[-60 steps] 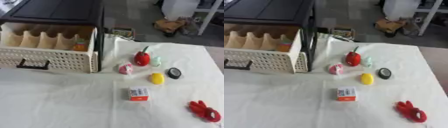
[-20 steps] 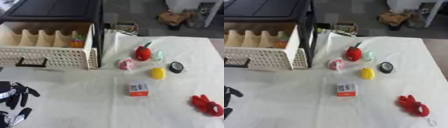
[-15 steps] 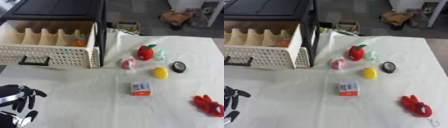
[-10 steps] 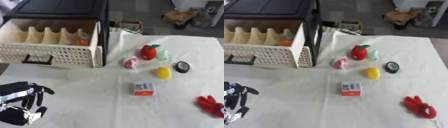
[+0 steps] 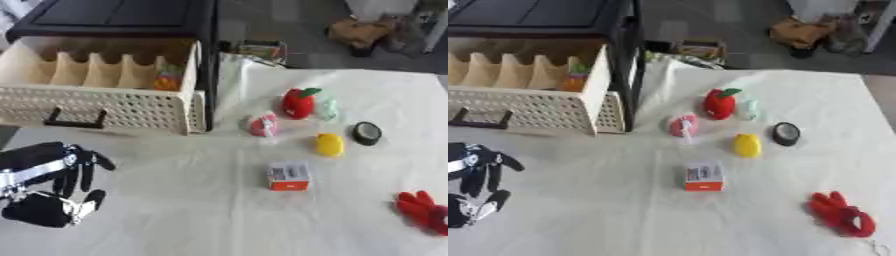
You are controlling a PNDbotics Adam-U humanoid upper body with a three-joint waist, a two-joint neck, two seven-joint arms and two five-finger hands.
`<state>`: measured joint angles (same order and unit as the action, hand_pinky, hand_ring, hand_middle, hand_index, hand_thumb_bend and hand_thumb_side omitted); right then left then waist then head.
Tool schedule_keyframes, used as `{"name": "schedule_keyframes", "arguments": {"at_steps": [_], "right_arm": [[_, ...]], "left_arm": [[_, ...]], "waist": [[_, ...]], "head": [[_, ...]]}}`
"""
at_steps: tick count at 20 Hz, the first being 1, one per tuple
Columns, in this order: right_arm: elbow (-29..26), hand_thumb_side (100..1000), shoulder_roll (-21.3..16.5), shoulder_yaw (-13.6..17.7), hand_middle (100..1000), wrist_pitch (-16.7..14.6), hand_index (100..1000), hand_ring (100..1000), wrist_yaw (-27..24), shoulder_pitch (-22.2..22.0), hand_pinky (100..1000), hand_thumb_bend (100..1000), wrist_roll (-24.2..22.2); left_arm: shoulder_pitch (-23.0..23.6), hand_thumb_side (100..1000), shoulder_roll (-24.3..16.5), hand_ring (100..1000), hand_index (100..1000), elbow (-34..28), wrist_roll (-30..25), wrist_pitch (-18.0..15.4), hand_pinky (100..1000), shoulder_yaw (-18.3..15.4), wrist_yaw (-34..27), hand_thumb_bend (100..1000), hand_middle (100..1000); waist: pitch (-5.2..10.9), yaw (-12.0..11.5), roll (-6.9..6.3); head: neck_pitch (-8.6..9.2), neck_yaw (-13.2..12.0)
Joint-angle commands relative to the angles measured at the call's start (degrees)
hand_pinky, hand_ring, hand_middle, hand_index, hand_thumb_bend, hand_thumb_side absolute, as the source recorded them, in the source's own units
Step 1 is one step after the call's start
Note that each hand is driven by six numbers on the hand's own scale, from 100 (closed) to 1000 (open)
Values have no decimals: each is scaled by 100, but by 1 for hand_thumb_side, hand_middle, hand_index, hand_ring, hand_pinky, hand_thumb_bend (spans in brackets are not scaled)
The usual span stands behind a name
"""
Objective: Pick up objects from table and place into drawer.
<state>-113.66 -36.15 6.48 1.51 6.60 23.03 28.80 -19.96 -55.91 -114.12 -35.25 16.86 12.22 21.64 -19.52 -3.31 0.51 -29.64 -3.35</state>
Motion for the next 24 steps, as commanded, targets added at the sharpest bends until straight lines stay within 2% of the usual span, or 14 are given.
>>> {"name": "schedule_keyframes", "arguments": {"at_steps": [1,10,24], "right_arm": [[-93,830,-105,80,561,-13,763,612,-46,26,782,100,17],[-93,823,-114,80,557,-63,759,609,-65,36,781,100,42],[-93,815,-82,100,548,-51,754,604,-69,3,782,100,27]], "left_arm": [[-147,408,-179,452,857,-48,-46,165,454,-39,141,105,492],[-502,408,-139,445,844,-48,-281,628,454,34,364,105,485],[-1034,408,202,376,786,-17,-59,1138,442,-2,253,105,445]], "waist": [[85,13,-16],[61,101,-30],[24,136,-36]], "head": [[54,-22],[131,-48],[236,-58]]}}
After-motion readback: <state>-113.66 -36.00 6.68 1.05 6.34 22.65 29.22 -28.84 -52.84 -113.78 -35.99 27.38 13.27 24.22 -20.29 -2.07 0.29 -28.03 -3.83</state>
